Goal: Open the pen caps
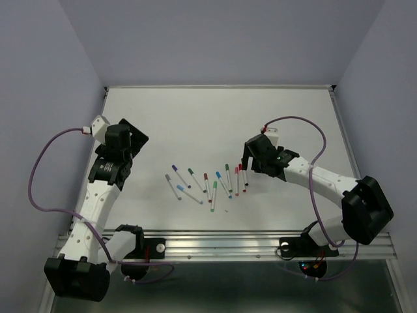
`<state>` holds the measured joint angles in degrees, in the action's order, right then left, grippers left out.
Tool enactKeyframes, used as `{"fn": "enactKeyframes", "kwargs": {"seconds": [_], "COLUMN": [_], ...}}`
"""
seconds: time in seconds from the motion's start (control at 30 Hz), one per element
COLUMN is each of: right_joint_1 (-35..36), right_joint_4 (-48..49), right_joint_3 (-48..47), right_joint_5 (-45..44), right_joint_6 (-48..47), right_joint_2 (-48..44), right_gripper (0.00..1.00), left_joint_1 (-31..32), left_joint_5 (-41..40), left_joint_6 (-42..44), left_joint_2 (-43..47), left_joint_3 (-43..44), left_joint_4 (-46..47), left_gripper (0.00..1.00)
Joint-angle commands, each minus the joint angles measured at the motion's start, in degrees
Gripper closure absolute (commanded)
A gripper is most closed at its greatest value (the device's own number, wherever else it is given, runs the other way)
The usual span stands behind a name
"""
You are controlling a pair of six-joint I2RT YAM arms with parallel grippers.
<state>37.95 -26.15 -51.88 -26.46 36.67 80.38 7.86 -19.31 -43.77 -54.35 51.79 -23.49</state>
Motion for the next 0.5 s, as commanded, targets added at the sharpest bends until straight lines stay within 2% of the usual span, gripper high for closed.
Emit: {"fn": "enactKeyframes", "kwargs": {"seconds": [0.0, 0.47], "right_joint_1": [0.4, 0.4], "right_joint_4": [2.7, 4.2], "right_joint_3": [-1.5, -0.9], "right_joint_5": [0.7, 3.1], "right_joint_6": [-0.5, -1.1], "right_joint_2": [0.6, 1.3], "right_gripper": [0.0, 0.0], "left_joint_1": [-0.1, -0.1], "left_joint_5": [-1.6, -0.6], "left_joint_6": [-0.8, -1.1], "left_joint_2": [1.9, 0.3], "left_joint_3": [-1.4, -1.2], "left_joint_4": [-0.2, -1.1], "left_gripper": [0.01, 0.01]}}
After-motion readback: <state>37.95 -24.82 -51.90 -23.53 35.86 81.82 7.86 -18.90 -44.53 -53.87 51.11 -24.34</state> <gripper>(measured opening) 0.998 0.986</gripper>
